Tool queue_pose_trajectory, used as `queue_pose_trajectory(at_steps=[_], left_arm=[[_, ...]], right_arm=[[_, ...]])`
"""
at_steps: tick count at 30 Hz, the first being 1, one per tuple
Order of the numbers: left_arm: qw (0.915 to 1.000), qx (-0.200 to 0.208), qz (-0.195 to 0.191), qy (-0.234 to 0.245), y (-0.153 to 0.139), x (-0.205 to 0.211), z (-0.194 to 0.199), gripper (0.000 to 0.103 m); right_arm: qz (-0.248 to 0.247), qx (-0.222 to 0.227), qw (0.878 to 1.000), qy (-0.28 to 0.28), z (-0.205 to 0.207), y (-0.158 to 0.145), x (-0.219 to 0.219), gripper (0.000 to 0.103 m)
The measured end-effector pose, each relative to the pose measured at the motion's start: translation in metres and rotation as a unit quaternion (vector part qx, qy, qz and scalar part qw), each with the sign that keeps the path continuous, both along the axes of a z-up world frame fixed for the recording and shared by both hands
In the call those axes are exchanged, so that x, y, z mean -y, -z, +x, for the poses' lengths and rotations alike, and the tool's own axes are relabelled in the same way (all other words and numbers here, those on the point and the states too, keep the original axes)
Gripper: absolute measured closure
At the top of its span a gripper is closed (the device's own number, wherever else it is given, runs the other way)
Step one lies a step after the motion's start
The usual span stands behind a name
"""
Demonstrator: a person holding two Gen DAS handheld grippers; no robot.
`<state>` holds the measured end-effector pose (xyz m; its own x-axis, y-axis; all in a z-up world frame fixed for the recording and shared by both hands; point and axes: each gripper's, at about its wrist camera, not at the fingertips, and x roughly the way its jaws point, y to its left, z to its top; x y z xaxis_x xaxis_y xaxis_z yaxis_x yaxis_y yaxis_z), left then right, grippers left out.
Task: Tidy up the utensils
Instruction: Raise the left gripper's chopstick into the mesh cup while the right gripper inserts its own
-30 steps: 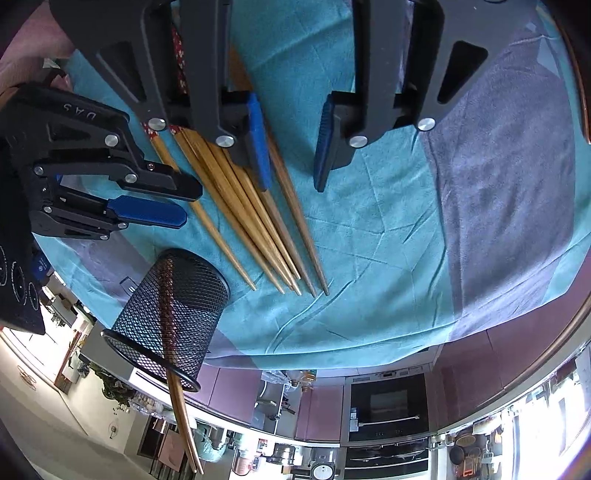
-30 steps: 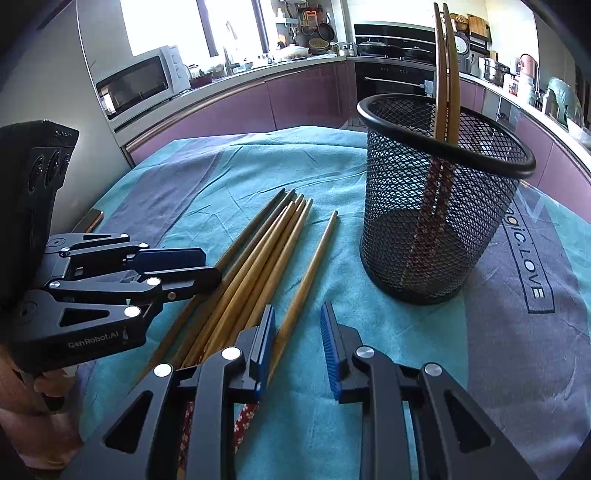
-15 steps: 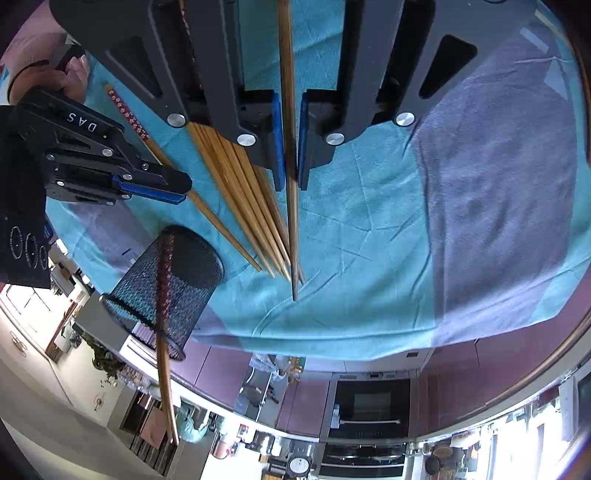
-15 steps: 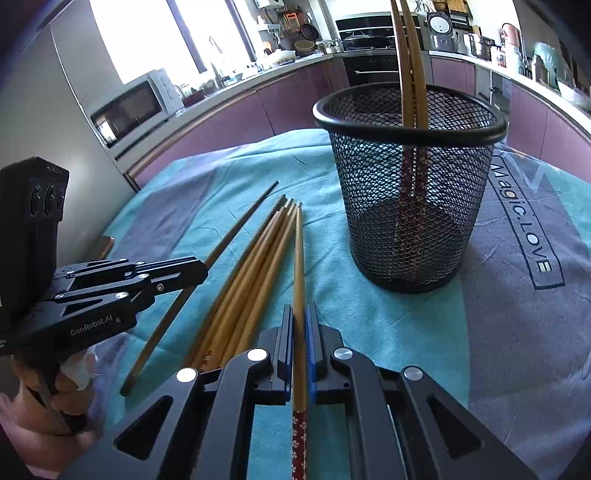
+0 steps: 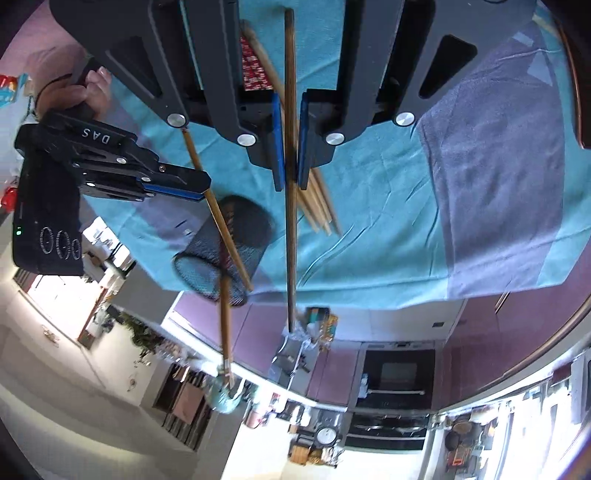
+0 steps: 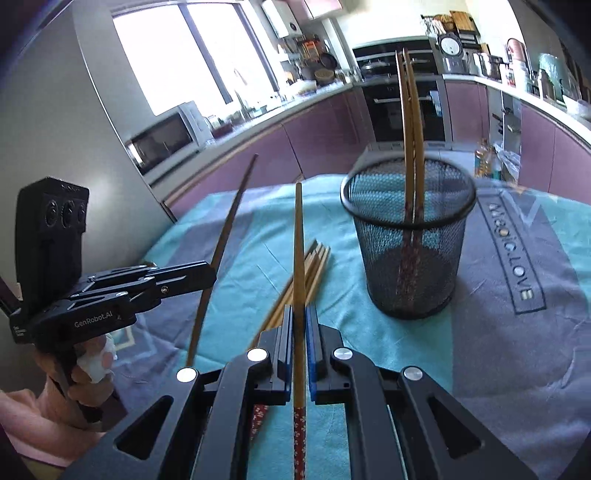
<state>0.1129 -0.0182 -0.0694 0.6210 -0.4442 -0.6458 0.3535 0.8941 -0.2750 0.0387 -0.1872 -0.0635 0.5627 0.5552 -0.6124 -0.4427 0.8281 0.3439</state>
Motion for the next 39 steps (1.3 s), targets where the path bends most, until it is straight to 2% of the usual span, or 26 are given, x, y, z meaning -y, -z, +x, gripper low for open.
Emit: queue_pose_trajectory(at_steps=[12,23,33,36,39], left_arm=[[0.9965,0.061,-0.050,0.027,-0.056,-0.007,-0.018,0.096],[0.9900,0.104,-0.090,0.031,-0.101,0.010,-0.002,0.096],[0.9842,0.154,-0.077,0.042,-0.147,0.041,0.018,0.096],[0.9848,0.155,-0.062,0.045,-0.151,0.052,0.024,0.096],[0.9882,0.141,-0.036,0.049,-0.145,0.065,0.032,0.096]], right_arm=[[0.032,0.062,0.997,0.027,-0.009,-0.043,0.033,0.097],[0.030,0.131,0.990,0.050,0.009,-0.089,0.052,0.097],[0.021,0.181,0.981,0.072,0.018,-0.125,0.060,0.097],[0.015,0.177,0.981,0.074,0.029,-0.124,0.061,0.097],[0.002,0.165,0.984,0.073,0.037,-0.117,0.057,0.097]])
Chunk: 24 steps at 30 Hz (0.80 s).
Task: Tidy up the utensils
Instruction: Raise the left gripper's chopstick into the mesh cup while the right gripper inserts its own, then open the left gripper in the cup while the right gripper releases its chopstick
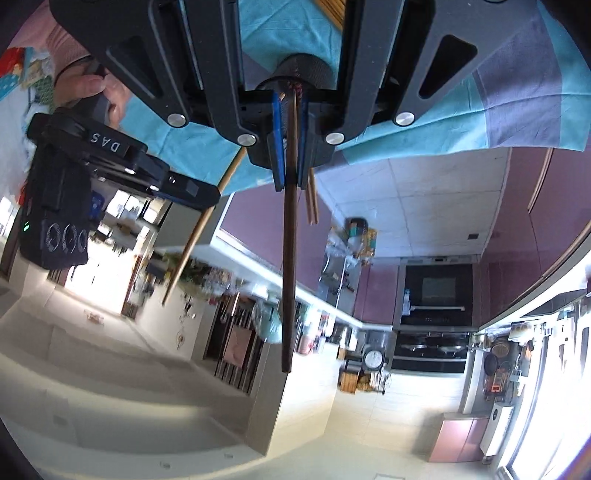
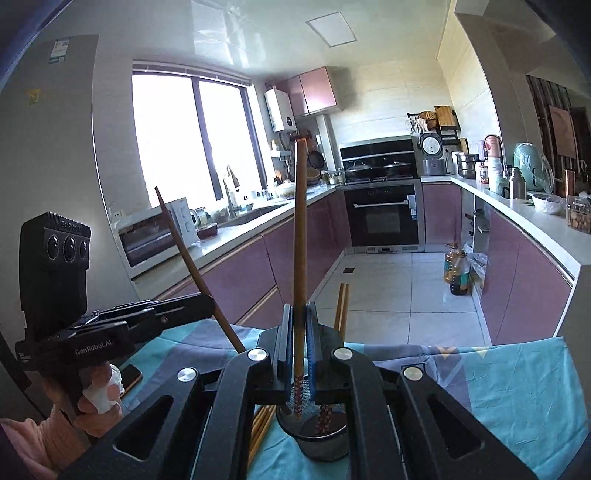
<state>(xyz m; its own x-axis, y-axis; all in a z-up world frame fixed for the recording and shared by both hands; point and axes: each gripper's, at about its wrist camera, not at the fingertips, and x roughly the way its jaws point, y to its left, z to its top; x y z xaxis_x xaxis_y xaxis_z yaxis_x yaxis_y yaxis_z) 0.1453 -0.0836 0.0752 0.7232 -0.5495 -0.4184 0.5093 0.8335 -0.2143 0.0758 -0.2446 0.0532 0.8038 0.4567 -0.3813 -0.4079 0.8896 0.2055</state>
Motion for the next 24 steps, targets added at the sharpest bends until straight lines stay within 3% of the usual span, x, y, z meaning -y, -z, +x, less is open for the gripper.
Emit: queue_pose_trajectory(at_steps=[13,24], left_arm=[[0.9943,-0.070,0.078,0.023,0.052,0.026,0.020,0.096],[0.9911,-0.098,0.087,0.023,0.065,0.035,0.051,0.096]], right_arm=[[-0.046,-0.089,0.995,-0.012,0.027,0.046,-0.012,0.097],[-0.049,-0.123,0.991,0.006,0.047,0.060,-0.011,0.097]])
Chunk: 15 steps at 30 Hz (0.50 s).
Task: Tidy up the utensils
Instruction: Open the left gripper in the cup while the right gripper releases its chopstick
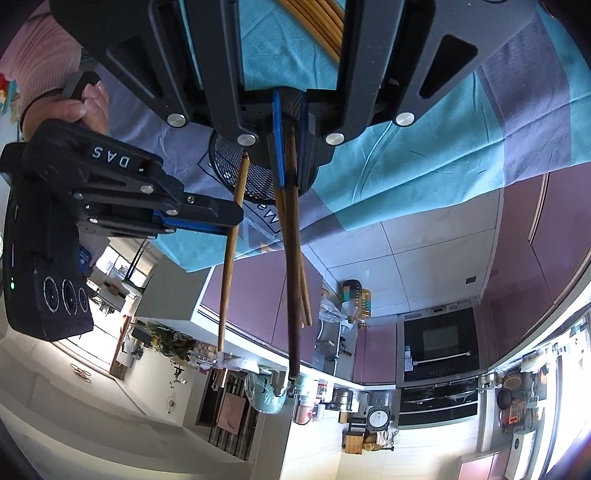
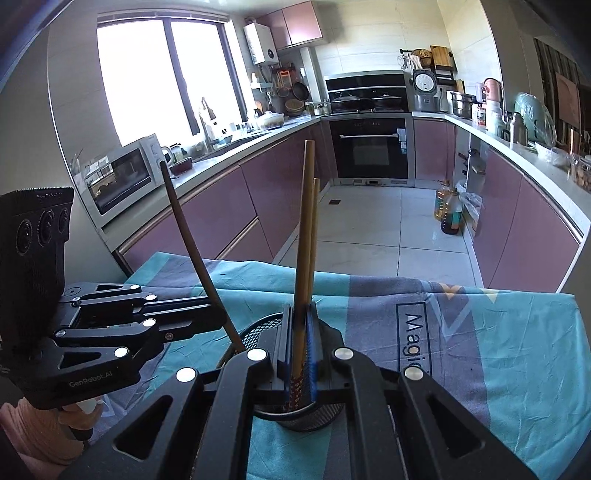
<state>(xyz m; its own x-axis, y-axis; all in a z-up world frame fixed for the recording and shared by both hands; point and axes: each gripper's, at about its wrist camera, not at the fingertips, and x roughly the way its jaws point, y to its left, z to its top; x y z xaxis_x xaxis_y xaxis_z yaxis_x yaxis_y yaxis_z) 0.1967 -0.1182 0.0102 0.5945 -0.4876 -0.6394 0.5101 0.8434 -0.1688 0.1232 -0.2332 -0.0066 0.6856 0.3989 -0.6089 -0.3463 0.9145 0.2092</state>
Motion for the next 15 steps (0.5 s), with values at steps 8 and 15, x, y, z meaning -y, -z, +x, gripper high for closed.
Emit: queue_pose_trajectory(at_steps=[8,15], left_arm=[[0.9997,-0.021,-0.011,-0.009,0.009,0.000,0.013,0.095],[0.9992,-0.011,-0.028,-0.026,0.015,-0.020,-0.001,0.087]], right_arm=[[-0.006,-0.006,1.000,0.006,0.006,0.008,-0.007,0.095],[0.003,-0.001,1.000,0.001,-0.002,0.008,-0.010,0.090]])
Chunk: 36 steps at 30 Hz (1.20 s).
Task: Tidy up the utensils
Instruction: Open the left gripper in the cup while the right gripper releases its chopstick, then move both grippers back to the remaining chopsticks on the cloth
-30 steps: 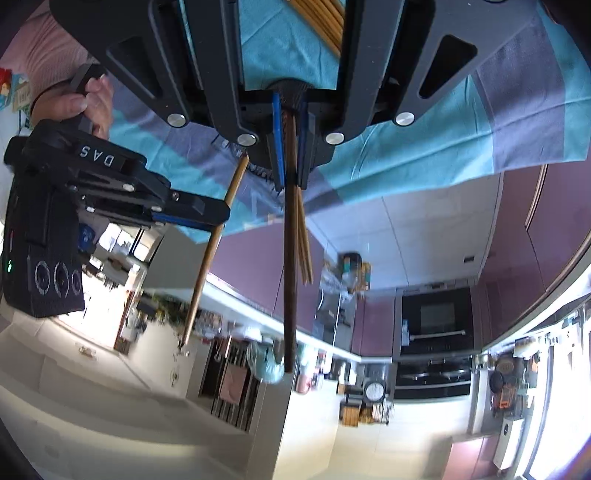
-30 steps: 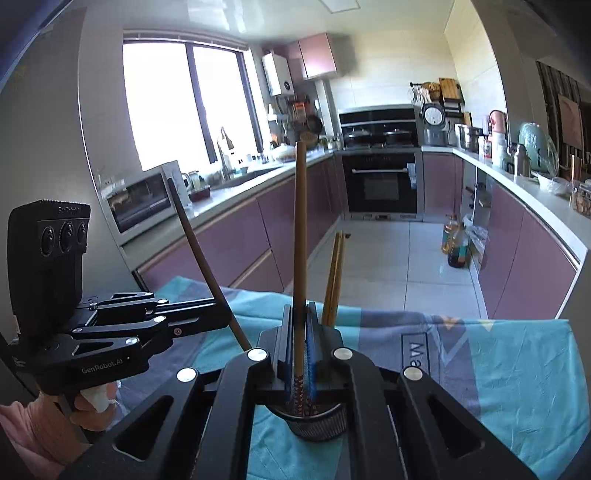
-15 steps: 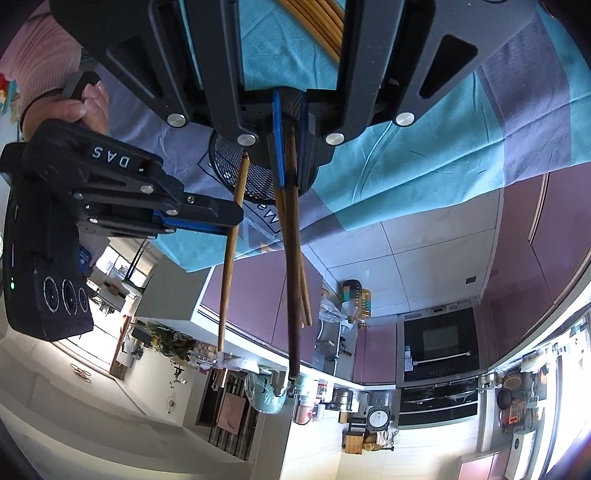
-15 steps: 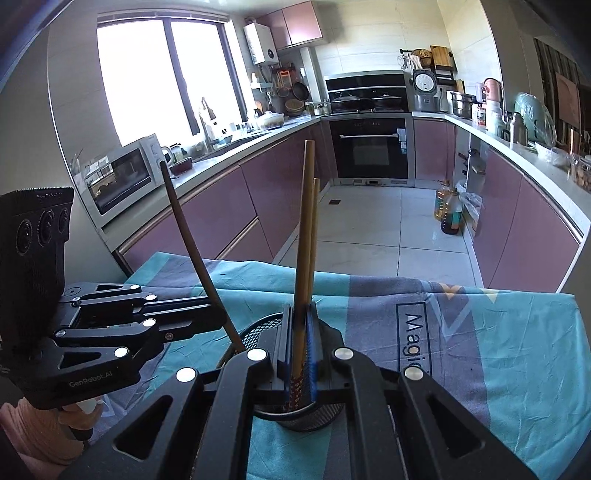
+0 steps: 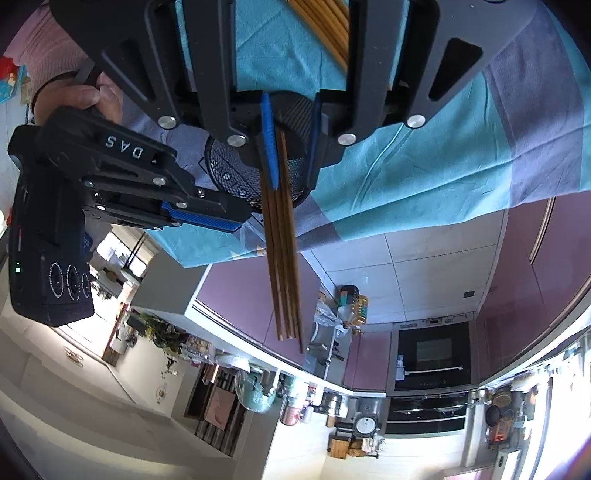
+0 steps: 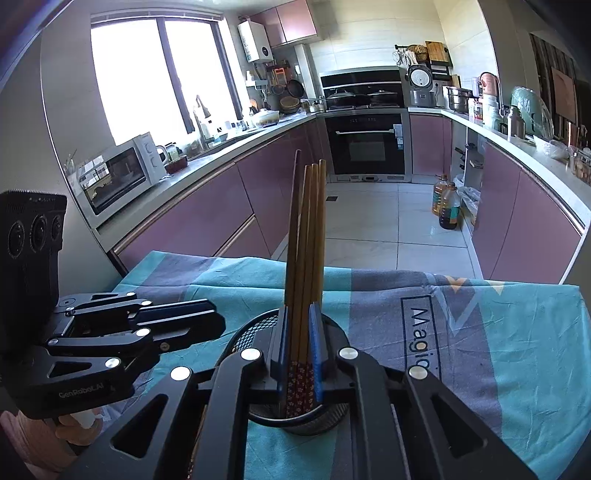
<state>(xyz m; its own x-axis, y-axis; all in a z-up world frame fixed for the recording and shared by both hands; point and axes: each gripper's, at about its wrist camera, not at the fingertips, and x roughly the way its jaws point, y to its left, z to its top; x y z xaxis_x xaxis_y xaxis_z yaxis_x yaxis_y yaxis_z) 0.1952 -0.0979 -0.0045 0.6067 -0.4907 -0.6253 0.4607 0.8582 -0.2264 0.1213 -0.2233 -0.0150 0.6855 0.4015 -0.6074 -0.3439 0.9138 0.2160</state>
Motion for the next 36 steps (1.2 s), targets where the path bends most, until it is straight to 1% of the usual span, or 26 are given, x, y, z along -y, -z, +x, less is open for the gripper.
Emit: queue_pose_trajectory(at_steps=[2,4,7,11,12,15,18,22,24,26,30,36], left_arm=[[0.9998,0.013,-0.008,-0.010,-0.001,-0.011,-0.009,0.083],[0.9993,0.027,-0.015,-0.022,-0.003,-0.022,-0.018,0.077],[0.9978,0.049,-0.019,-0.040,-0.006,-0.039,-0.032,0.073],[0.9961,0.070,-0.009,-0.054,-0.006,-0.058,-0.052,0.069],[0.9959,0.073,-0.005,-0.054,-0.005,-0.061,-0.057,0.068],[0.9955,0.074,0.011,-0.059,0.004,-0.068,-0.071,0.067],[0.9959,0.061,0.025,-0.061,0.021,-0.075,-0.082,0.067],[0.9973,0.032,0.023,-0.062,0.045,-0.080,-0.091,0.067],[0.9974,0.016,0.031,-0.063,0.061,-0.080,-0.094,0.067],[0.9972,0.001,0.036,-0.065,0.073,-0.078,-0.094,0.067],[0.9970,-0.029,0.034,-0.064,0.093,-0.074,-0.093,0.068],[0.9959,-0.052,0.045,-0.058,0.110,-0.067,-0.092,0.068]], right_arm=[[0.003,0.006,1.000,-0.004,-0.005,-0.002,-0.001,0.086],[0.005,0.018,1.000,-0.011,-0.015,-0.005,-0.004,0.076],[0.009,0.036,0.999,-0.024,-0.031,-0.012,-0.009,0.070],[0.012,0.050,0.997,-0.053,-0.056,-0.015,-0.018,0.064],[0.012,0.048,0.997,-0.063,-0.062,-0.012,-0.022,0.061],[0.009,0.033,0.996,-0.082,-0.074,-0.001,-0.033,0.061],[0.005,0.011,0.996,-0.093,-0.081,0.017,-0.043,0.061],[0.010,-0.029,0.995,-0.091,-0.081,0.044,-0.050,0.060],[0.011,-0.050,0.995,-0.091,-0.081,0.058,-0.055,0.060],[0.008,-0.061,0.994,-0.091,-0.081,0.067,-0.059,0.060],[0.006,-0.075,0.993,-0.088,-0.083,0.080,-0.064,0.060],[-0.008,-0.088,0.992,-0.087,-0.084,0.090,-0.073,0.060]])
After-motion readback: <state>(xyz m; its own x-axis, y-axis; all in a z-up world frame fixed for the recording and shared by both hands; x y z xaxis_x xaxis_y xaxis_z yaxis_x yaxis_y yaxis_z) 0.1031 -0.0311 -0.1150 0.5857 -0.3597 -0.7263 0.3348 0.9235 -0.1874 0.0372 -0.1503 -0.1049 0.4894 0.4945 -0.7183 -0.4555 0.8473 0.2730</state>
